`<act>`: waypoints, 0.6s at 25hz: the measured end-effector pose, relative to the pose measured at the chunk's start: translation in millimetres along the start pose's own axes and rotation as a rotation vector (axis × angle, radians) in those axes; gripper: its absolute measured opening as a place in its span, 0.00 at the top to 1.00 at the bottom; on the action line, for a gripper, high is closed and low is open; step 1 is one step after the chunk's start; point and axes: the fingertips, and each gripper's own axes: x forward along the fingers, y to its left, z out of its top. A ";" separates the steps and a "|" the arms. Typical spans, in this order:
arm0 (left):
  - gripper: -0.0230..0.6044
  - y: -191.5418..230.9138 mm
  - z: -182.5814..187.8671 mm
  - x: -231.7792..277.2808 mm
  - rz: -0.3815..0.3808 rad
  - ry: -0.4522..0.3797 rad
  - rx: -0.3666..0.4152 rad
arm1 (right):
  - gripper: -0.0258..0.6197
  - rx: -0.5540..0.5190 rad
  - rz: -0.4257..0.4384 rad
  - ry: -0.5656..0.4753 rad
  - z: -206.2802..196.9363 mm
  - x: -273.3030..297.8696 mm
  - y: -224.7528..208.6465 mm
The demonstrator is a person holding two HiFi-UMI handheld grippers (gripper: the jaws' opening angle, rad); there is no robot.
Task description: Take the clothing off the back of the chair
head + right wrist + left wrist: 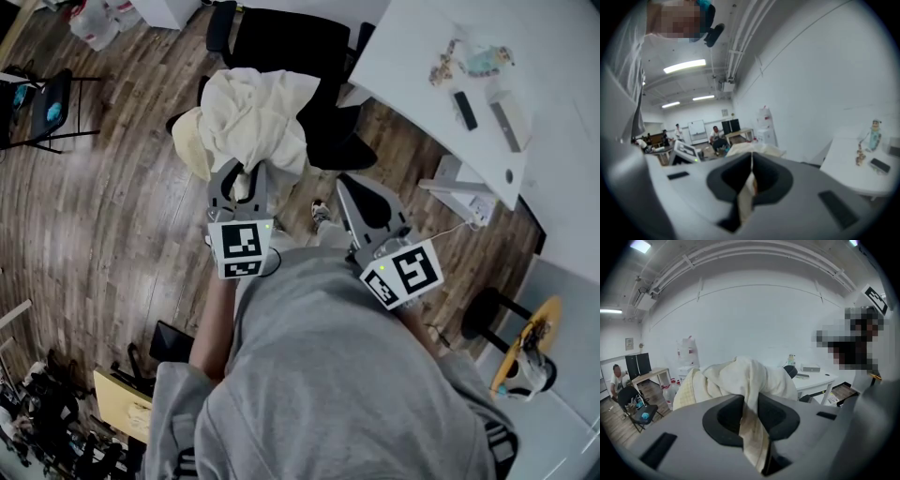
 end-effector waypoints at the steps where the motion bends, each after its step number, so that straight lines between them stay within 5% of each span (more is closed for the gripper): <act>1: 0.81 0.1 0.4 -0.8 0.004 -0.001 -0.006 | 0.91 0.000 0.003 0.001 0.0 -0.2 0.1; 15: 0.89 -5.9 9.9 -17.7 0.084 -0.029 -0.036 | 0.91 0.002 0.050 -0.009 -1.2 -17.2 -7.0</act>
